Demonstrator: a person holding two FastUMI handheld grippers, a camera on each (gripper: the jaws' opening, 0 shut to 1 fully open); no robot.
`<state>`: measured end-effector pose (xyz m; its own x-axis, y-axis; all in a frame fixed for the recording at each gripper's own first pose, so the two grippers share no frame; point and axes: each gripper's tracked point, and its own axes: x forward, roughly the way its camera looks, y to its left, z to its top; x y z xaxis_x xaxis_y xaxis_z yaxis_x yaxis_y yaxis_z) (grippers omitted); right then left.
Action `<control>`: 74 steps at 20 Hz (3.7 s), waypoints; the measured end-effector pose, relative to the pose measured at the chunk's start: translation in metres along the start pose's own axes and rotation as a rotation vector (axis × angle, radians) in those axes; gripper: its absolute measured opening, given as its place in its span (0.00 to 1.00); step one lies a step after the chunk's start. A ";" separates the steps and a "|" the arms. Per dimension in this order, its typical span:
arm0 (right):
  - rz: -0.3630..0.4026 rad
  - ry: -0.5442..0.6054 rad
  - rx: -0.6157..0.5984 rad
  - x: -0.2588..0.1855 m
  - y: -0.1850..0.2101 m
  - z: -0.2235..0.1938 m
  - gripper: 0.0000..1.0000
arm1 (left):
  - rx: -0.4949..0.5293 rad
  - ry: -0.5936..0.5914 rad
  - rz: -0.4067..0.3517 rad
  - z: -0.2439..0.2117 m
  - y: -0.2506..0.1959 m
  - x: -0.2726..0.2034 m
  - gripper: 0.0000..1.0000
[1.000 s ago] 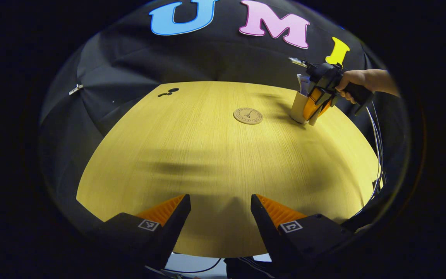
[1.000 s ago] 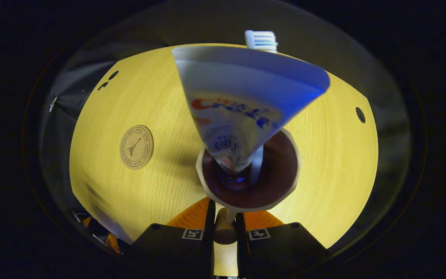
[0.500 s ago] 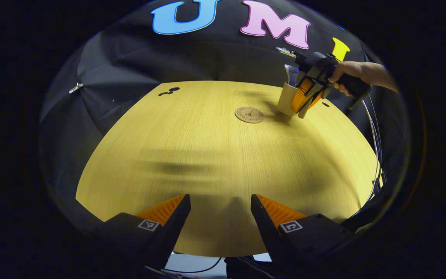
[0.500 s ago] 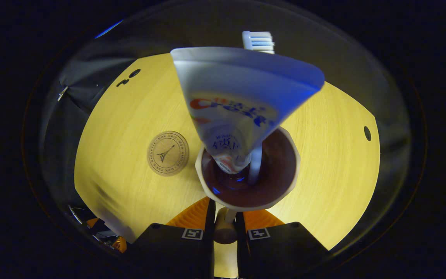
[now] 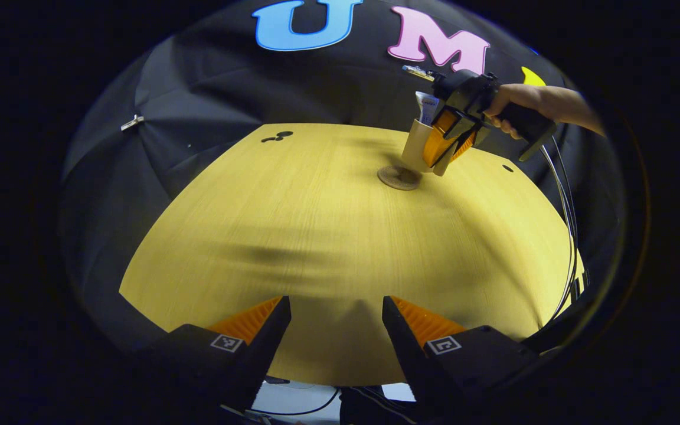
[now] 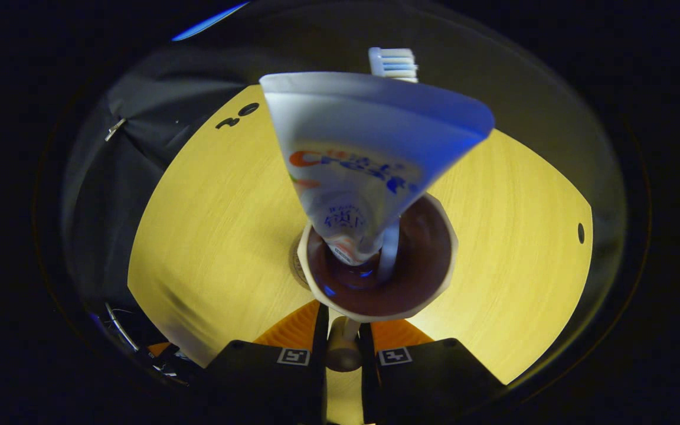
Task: Put the toothbrush and toothpaste on the desktop into the cup, then pick up the cup and place it on the coaster on the desktop.
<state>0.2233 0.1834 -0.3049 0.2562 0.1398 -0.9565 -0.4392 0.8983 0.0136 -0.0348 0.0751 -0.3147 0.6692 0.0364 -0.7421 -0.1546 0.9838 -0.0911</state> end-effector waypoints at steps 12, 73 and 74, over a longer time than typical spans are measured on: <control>-0.020 0.044 -0.092 0.020 0.029 -0.008 0.27 | -0.073 -0.003 0.055 -0.007 0.032 -0.012 0.97; -0.270 -1.244 0.212 -0.429 -0.106 -0.054 0.98 | 0.040 -0.752 -0.182 0.344 -0.138 -0.170 0.96; -0.270 -1.243 0.212 -0.429 -0.107 -0.054 0.98 | 0.033 -0.750 -0.184 0.344 -0.139 -0.169 0.96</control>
<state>0.1138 0.0047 0.0881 0.9907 0.1333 -0.0257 -0.1329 0.9910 0.0184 0.1235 -0.0076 0.0514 0.9972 -0.0309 -0.0678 0.0211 0.9898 -0.1406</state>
